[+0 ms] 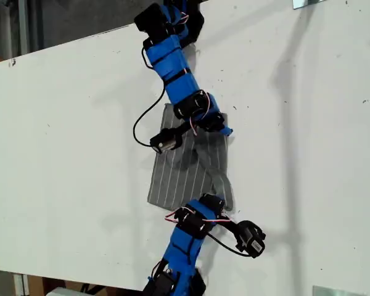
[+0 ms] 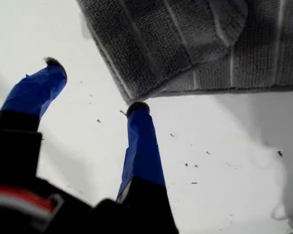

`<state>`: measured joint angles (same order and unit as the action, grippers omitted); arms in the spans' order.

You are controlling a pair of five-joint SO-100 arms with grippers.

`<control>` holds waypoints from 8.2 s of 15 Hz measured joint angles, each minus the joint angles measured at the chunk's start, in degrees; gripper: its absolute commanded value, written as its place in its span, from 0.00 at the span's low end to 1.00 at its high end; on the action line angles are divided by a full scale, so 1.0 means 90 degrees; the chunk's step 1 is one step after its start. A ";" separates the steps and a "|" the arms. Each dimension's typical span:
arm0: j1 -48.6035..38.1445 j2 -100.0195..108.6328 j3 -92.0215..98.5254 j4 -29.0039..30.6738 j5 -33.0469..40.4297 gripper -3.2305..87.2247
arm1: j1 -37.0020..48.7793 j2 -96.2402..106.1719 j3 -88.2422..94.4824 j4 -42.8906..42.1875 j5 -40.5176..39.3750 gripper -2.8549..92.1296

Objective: Grasp corners of a square towel and fold twice.

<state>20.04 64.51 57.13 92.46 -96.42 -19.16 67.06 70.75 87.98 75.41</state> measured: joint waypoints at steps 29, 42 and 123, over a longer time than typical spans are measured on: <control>0.0000 -0.0449 -0.0049 -0.0381 0.0234 0.03 | -0.0215 0.0947 0.0625 0.0957 0.0439 0.03; -0.0029 0.0723 -0.0391 -0.0312 0.0771 0.03 | -0.2285 0.0156 -0.1855 0.1660 0.2129 0.03; -0.4863 0.5293 0.6025 -0.0801 0.3848 0.34 | 0.1172 0.0234 0.2773 -0.1211 0.0361 0.45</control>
<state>-23.73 112.15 111.36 85.25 -61.79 -8.61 69.17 95.71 77.08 78.66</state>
